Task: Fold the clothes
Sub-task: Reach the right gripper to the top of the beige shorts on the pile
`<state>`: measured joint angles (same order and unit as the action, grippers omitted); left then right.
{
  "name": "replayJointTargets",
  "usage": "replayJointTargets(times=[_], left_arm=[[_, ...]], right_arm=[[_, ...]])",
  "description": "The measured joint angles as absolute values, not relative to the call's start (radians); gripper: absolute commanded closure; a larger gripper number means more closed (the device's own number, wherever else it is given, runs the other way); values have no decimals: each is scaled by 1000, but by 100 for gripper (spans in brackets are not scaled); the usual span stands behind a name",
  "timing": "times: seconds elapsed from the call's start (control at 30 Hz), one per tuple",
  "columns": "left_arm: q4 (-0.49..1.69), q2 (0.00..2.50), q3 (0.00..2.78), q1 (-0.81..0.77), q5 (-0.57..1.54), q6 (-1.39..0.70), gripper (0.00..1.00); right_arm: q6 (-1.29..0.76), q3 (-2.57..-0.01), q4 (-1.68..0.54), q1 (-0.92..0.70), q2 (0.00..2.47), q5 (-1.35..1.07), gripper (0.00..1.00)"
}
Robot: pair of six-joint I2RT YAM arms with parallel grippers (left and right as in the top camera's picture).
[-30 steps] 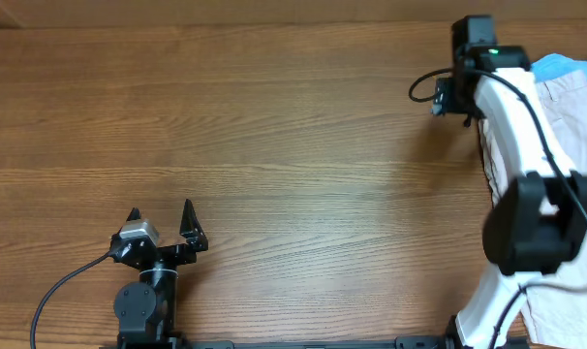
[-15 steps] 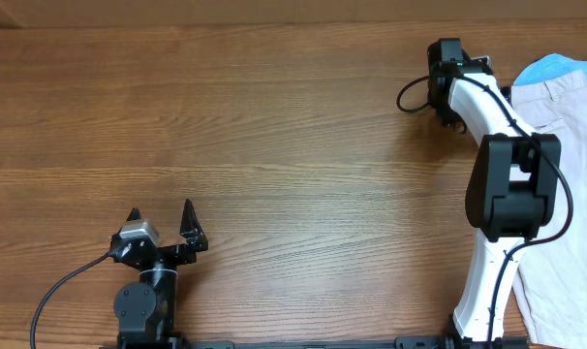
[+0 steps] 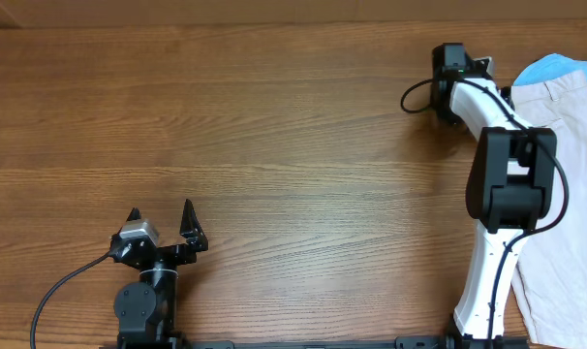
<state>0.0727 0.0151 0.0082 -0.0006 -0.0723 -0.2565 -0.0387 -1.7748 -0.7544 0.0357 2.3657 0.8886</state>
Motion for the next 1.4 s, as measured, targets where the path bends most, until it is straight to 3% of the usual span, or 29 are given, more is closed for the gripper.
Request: replayJointTargets(times=[0.1,0.53,0.7,0.83,1.0,1.1,1.37,1.4], left_arm=[[73,15,8,-1,-72,-257,0],[73,15,8,-1,-72,-257,0],[73,15,8,-1,-72,-257,0],[73,15,8,-1,-72,-257,0],[73,15,8,-1,-72,-257,0],[73,15,8,-1,-72,-257,0],[73,15,8,-1,-72,-257,0],[73,15,8,-1,-72,-257,0]], right_arm=[[-38,-1775,-752,67,2366,861,25],[-68,-1777,-744,64,2367,812,48],[-83,-1800,-773,56,2367,812,50],[-113,-1850,-828,49,2367,808,61],[-138,-1903,-874,45,2367,808,62],[-147,-1907,-889,45,2367,807,77],[-237,-1926,-947,45,2367,808,80],[-256,-1935,-961,45,2366,809,84]])
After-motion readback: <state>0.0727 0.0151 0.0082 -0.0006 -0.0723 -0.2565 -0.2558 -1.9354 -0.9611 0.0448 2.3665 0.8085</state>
